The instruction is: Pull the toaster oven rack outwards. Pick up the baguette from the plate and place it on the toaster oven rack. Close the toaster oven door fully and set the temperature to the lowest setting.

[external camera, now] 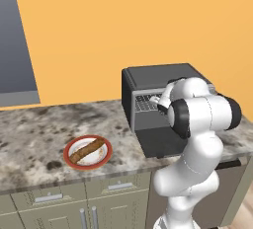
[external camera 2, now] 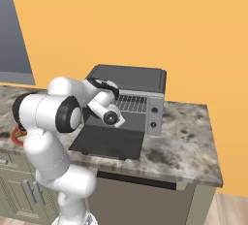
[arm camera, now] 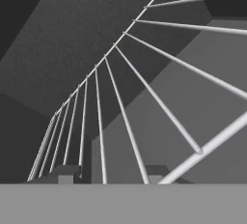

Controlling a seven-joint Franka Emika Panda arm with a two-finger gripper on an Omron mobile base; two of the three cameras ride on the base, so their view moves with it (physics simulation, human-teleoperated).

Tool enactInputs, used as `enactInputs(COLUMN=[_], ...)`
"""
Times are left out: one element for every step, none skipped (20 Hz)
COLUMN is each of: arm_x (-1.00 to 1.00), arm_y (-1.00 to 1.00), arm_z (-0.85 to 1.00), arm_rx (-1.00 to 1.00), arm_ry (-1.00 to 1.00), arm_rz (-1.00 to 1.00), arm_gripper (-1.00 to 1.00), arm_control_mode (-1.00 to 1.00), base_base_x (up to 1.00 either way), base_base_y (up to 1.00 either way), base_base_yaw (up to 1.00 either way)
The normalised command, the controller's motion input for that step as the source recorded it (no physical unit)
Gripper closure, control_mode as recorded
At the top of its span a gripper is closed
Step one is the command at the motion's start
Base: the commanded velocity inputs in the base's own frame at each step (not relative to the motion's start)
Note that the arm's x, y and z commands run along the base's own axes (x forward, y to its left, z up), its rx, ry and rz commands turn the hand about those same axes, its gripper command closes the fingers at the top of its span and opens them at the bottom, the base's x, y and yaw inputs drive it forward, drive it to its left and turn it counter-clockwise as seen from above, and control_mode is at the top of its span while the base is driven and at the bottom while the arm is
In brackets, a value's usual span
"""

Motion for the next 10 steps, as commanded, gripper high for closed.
enactInputs(arm_x=[0.00, 0.00, 0.00, -0.02, -0.11, -0.20, -0.23, -0.30, -0.30, -0.35], arm_y=[0.00, 0.00, 0.00, 0.00, 0.00, 0.00, 0.00, 0.00, 0.00, 0.00], arm_z=[0.00, 0.00, 0.00, 0.00, 0.00, 0.00, 0.00, 0.00, 0.00, 0.00], arm_rx=[0.00, 0.00, 0.00, 0.00, 0.00, 0.00, 0.00, 0.00, 0.00, 0.00], arm_ry=[0.00, 0.00, 0.00, 0.00, 0.01, 0.03, 0.03, 0.00, 0.00, 0.00], arm_rz=[0.00, 0.00, 0.00, 0.00, 0.00, 0.00, 0.00, 0.00, 0.00, 0.00], arm_gripper=[1.00, 1.00, 1.00, 1.00, 1.00, 1.00, 1.00, 1.00, 1.00, 1.00], arm_control_mode=[-1.00, -1.00, -1.00, -1.00, -1.00, -1.00, -1.00, -1.00, -1.00, -1.00], base_base_x=[0.00, 0.00, 0.00, 0.00, 0.00, 0.00, 0.00, 0.00, 0.00, 0.00], base_base_y=[0.00, 0.00, 0.00, 0.00, 0.00, 0.00, 0.00, 0.00, 0.00, 0.00], base_base_yaw=[0.00, 0.00, 0.00, 0.00, 0.00, 0.00, 0.00, 0.00, 0.00, 0.00])
